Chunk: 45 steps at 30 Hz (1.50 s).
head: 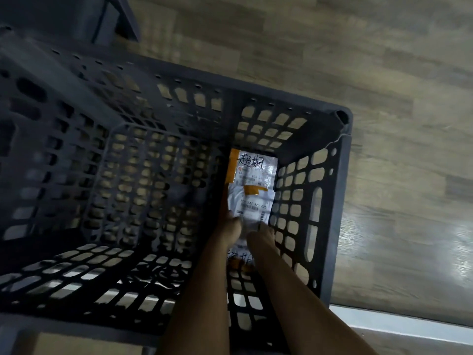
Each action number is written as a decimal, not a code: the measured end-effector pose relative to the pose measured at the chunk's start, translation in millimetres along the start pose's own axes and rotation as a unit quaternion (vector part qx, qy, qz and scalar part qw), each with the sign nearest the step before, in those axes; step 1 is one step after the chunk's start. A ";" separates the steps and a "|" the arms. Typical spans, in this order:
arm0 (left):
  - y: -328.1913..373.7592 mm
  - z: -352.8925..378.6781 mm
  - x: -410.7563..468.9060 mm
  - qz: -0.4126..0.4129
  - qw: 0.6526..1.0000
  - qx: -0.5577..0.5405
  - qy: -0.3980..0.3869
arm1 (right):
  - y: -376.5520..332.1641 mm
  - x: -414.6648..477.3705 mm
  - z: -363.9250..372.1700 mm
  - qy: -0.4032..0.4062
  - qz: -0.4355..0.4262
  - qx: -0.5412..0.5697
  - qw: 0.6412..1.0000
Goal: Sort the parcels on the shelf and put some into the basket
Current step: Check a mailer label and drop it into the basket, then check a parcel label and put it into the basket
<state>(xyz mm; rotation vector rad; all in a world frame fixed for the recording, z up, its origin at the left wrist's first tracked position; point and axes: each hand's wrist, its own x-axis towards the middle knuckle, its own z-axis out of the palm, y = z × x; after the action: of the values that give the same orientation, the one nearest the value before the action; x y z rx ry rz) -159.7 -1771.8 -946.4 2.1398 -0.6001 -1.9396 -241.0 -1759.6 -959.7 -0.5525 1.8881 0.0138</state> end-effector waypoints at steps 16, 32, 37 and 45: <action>85.9 -64.9 -156.7 0.003 0.987 0.153 0.053 | -92.4 -166.9 -51.3 -0.037 -0.078 -0.261 0.961; 195.4 -259.7 -553.6 0.034 0.923 0.273 0.271 | -231.9 -568.7 -116.3 -0.037 -0.298 -0.500 0.812; 186.2 -311.7 -682.2 0.040 0.921 0.206 0.329 | -243.5 -688.1 -96.7 -0.022 -0.406 -0.495 0.767; 103.4 -398.4 -827.0 0.021 0.865 0.054 0.498 | -251.3 -852.0 -21.0 -0.081 -0.580 -0.477 0.655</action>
<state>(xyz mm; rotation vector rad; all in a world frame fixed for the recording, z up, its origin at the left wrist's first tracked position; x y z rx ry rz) 164.4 -1569.8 -105.3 2.7212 -0.5085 -0.5552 71.9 -1676.2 -132.2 -2.3150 0.8928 0.2173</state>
